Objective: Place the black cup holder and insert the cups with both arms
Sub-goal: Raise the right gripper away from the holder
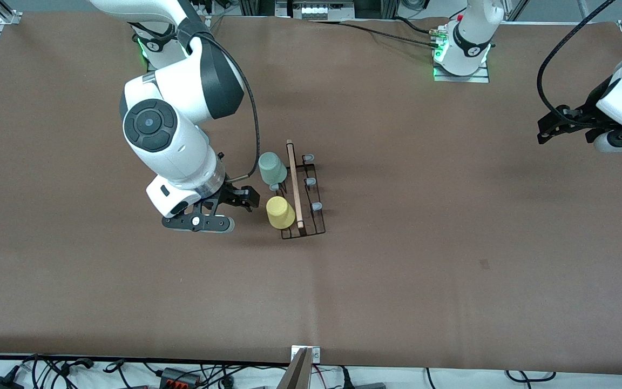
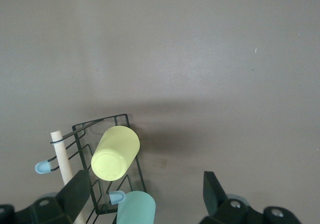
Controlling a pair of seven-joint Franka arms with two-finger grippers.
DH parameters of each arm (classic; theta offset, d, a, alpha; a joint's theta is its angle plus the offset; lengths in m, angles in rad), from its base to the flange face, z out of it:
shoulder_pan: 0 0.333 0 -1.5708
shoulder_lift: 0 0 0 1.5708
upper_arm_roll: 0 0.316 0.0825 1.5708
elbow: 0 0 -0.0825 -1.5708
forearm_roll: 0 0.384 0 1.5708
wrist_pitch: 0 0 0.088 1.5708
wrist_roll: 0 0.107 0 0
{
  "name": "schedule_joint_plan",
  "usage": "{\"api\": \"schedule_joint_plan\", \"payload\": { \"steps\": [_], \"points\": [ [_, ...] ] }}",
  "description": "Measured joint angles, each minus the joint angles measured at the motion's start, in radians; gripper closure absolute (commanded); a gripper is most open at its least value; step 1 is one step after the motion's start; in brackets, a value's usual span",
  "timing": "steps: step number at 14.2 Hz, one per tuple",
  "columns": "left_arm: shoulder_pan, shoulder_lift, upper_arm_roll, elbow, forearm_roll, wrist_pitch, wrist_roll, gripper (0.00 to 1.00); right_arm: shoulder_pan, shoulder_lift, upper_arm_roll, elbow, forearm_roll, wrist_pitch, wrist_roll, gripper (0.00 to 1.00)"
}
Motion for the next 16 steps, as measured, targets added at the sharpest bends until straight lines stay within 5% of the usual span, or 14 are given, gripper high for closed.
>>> {"api": "schedule_joint_plan", "payload": {
  "steps": [16],
  "points": [
    [0.000, 0.000, 0.000, 0.000, 0.000, 0.000, 0.000, 0.00, -0.072, -0.007, -0.040, -0.002, -0.012, -0.029, -0.126, 0.00]
  ]
}}
